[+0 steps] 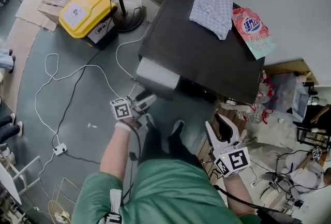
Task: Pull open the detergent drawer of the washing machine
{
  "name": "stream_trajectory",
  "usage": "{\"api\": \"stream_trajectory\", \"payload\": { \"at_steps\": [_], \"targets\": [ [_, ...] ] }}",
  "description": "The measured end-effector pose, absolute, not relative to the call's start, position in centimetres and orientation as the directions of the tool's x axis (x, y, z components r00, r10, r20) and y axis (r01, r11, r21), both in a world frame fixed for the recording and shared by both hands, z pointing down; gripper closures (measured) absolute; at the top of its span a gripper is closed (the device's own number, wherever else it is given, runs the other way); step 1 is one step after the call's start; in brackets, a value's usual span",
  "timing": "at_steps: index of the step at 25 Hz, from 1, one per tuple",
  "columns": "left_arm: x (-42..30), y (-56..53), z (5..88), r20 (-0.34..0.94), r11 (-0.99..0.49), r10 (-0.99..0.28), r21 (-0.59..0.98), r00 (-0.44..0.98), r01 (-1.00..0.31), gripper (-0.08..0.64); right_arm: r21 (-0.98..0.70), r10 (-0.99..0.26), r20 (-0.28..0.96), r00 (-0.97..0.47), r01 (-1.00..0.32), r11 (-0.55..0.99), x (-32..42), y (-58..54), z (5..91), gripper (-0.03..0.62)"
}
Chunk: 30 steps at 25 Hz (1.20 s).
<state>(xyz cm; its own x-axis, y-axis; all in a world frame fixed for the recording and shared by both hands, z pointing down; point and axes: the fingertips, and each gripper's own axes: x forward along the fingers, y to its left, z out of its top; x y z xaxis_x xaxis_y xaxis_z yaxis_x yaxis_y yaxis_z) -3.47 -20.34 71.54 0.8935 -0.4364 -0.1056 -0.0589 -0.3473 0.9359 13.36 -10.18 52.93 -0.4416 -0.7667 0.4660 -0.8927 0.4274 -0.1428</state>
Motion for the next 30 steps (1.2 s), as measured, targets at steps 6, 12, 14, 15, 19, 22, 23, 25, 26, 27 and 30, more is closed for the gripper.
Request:
{"api": "stream_trajectory", "payload": {
  "at_steps": [6, 12, 14, 15, 19, 22, 23, 25, 26, 27, 30],
  "targets": [
    [-4.8, -17.2, 71.2, -0.094, -0.324, -0.448, 0.944, 0.889, -0.063, 0.210, -0.140, -0.754, 0.444, -0.485, -0.868, 0.476, 12.4, -10.4, 51.8, 0.443],
    [-5.6, -15.6, 71.4, -0.096, -0.321, -0.482, 0.944, 0.871, -0.074, 0.209, -0.137, -0.730, 0.438, -0.525, -0.841, 0.523, 11.5, -9.9, 51.5, 0.443],
    [-5.7, -15.5, 71.4, -0.102, -0.321, -0.493, 0.944, 0.864, -0.072, 0.210, -0.137, -0.722, 0.439, -0.535, -0.834, 0.535, 11.3, -9.8, 51.4, 0.443],
    [-5.8, -15.3, 71.6, -0.099, -0.321, -0.496, 0.944, 0.863, -0.076, 0.210, -0.137, -0.718, 0.439, -0.541, -0.830, 0.541, 11.3, -9.8, 51.4, 0.443],
    [-6.1, -14.4, 71.3, -0.102, -0.323, -0.491, 0.944, 0.865, -0.072, 0.210, -0.135, -0.704, 0.435, -0.561, -0.814, 0.565, 11.0, -9.7, 51.0, 0.443],
    [-6.7, -13.0, 71.3, -0.094, -0.320, -0.489, 0.944, 0.867, -0.078, 0.207, -0.132, -0.705, 0.426, -0.567, -0.810, 0.572, 10.9, -9.6, 50.7, 0.443],
    [-6.9, -12.6, 71.4, -0.088, -0.316, -0.491, 0.945, 0.867, -0.084, 0.206, -0.132, -0.705, 0.424, -0.569, -0.808, 0.574, 10.9, -9.5, 50.7, 0.443],
    [-7.0, -12.2, 71.8, -0.064, -0.306, -0.496, 0.946, 0.866, -0.105, 0.201, -0.133, -0.704, 0.419, -0.573, -0.806, 0.577, 10.9, -9.6, 50.6, 0.443],
    [-7.1, -12.2, 72.1, -0.047, -0.299, -0.499, 0.946, 0.866, -0.121, 0.198, -0.133, -0.704, 0.416, -0.575, -0.805, 0.579, 10.9, -9.8, 50.6, 0.444],
    [-7.1, -12.3, 72.3, -0.028, -0.293, -0.502, 0.946, 0.864, -0.139, 0.193, -0.134, -0.705, 0.413, -0.577, -0.804, 0.580, 10.8, -9.9, 50.4, 0.443],
    [-8.1, -12.1, 72.9, 0.064, -0.274, -0.517, 0.932, 0.853, -0.236, 0.182, -0.132, -0.706, 0.400, -0.585, -0.799, 0.587, 10.3, -10.3, 50.0, 0.444]
  ]
}}
